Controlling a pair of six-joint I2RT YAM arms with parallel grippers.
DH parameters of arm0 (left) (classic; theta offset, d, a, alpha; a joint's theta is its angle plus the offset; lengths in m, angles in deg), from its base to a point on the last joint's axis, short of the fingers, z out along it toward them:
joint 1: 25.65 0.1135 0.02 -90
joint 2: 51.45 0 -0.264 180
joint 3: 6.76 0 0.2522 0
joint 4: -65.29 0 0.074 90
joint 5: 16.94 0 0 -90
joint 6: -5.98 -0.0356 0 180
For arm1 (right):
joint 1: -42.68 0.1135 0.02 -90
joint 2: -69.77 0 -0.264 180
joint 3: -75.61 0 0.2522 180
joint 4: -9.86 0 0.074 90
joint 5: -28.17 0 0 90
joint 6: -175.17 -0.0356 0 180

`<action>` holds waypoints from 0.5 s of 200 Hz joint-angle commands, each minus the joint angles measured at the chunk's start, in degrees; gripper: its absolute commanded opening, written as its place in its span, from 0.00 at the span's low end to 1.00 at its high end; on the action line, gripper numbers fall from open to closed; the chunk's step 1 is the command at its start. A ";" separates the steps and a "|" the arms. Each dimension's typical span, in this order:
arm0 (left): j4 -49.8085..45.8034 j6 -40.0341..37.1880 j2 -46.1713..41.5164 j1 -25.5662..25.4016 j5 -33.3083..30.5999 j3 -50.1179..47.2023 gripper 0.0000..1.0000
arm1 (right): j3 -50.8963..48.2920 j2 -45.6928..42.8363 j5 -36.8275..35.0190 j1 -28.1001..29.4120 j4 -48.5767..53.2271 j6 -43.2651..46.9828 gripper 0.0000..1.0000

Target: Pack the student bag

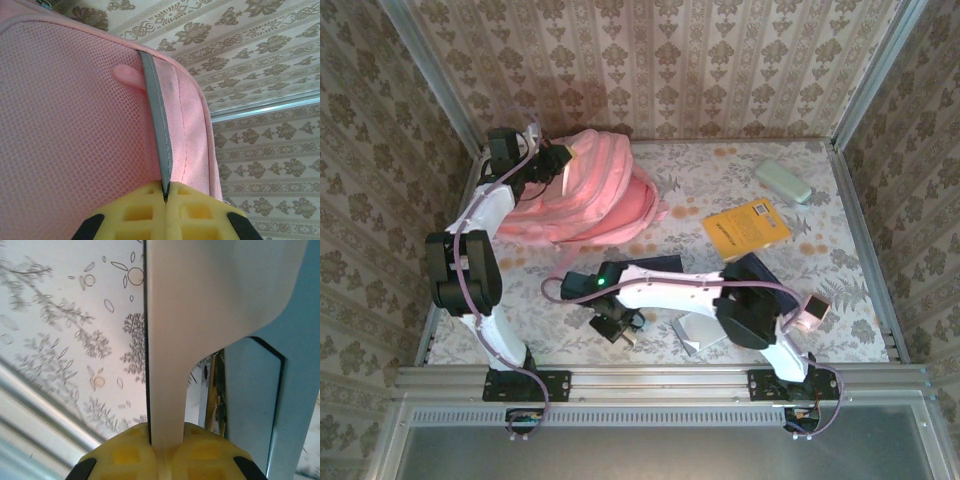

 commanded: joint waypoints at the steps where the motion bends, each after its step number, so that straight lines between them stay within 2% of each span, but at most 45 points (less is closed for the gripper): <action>1: -0.61 -2.64 -2.93 1.12 2.80 3.11 0.00 | -2.14 -10.27 -2.62 -2.47 -0.42 -0.21 0.00; 23: -0.85 -3.56 -3.30 0.99 5.42 4.38 0.00 | -7.53 -17.17 -2.88 -6.10 -3.16 -1.04 0.00; 51: -1.12 -4.61 -4.09 -0.38 7.10 5.00 0.00 | -16.59 -27.28 0.32 -13.23 -9.52 -3.00 0.00; 71: 0.31 -3.04 -4.26 -2.14 8.08 5.13 0.00 | -22.15 -33.39 5.79 -20.37 -14.97 -5.36 0.00; 100: 4.08 1.21 -4.88 -3.80 9.33 4.51 0.00 | -25.12 -36.60 12.49 -28.66 -19.64 -7.89 0.00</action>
